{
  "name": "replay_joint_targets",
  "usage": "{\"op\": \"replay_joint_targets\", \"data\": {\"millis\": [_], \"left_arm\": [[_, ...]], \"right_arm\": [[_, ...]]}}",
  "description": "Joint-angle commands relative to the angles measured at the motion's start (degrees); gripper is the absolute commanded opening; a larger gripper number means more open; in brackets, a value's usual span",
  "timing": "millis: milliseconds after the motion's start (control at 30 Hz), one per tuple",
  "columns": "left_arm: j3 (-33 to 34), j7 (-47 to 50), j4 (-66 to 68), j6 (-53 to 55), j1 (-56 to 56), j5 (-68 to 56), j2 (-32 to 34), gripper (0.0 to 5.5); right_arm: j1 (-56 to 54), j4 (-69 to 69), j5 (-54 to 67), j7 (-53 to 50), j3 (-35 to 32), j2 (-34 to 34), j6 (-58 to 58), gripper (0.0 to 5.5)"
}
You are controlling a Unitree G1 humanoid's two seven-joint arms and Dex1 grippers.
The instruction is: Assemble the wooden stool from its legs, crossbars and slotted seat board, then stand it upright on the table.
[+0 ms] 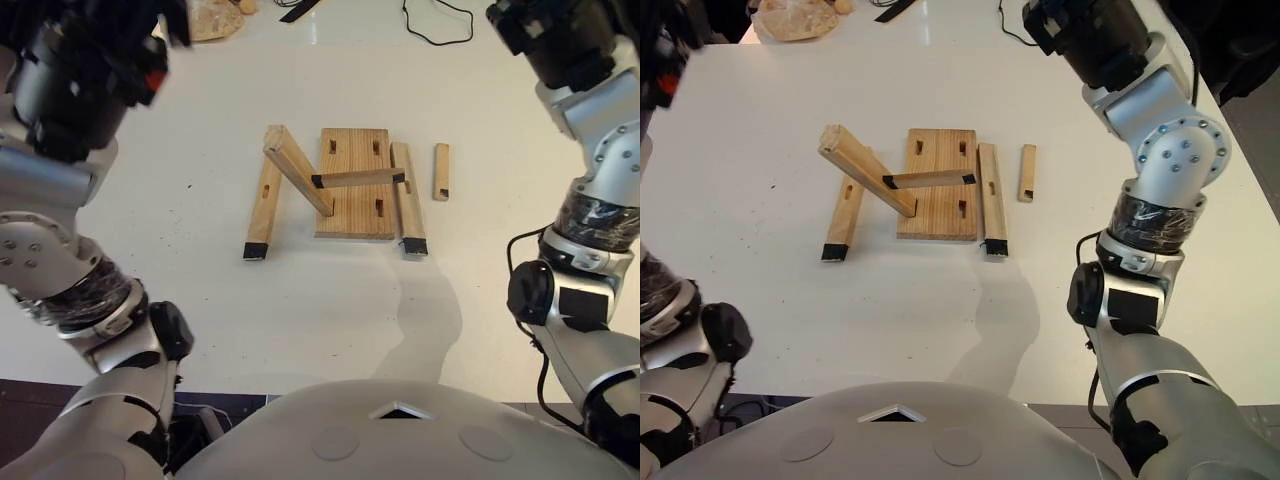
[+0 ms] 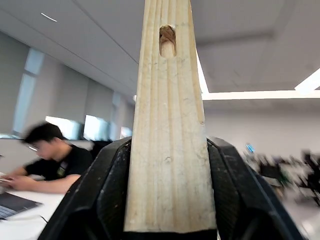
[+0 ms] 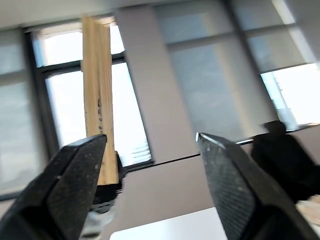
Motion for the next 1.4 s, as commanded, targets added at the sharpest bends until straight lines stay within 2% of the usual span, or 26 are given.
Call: {"op": "replay_joint_targets", "data": {"millis": [33, 367, 533, 833, 1300, 1400], "left_arm": [[-2.6, -4.8, 0.7, 1.4, 1.6, 0.1, 5.0, 2.03], [-10.7, -12.8, 0.1, 1.4, 6.4, 5.0, 8.0, 2.03], [-11.5, -13.9, -2.1, -0.1, 9.1, 6.9, 8.0, 2.03], [-14.0, -17.1, -3.6, -1.6, 11.5, 10.5, 9.1, 2.03], [-16.0, -17.5, -4.0, -2.9, 12.4, 12.5, 9.5, 2.03], [-16.6, -17.9, -3.8, -3.1, 12.3, 13.7, 9.9, 2.03]], "right_arm": [[2.1, -2.9, 2.2, 3.4, 1.4, -2.7, 2.8, 3.32], [5.5, -8.9, 3.0, 7.8, 4.1, -5.5, 3.0, 3.32], [5.1, -8.3, 2.8, 7.7, 4.8, -6.0, 2.6, 3.97], [4.6, -7.9, 2.4, 7.7, 6.0, -6.9, 2.8, 4.00], [6.0, -8.4, 1.1, 10.0, 7.7, -8.6, 2.6, 2.06], [6.9, -8.7, -0.8, 11.1, 8.5, -9.2, 1.9, 2.04]]}}
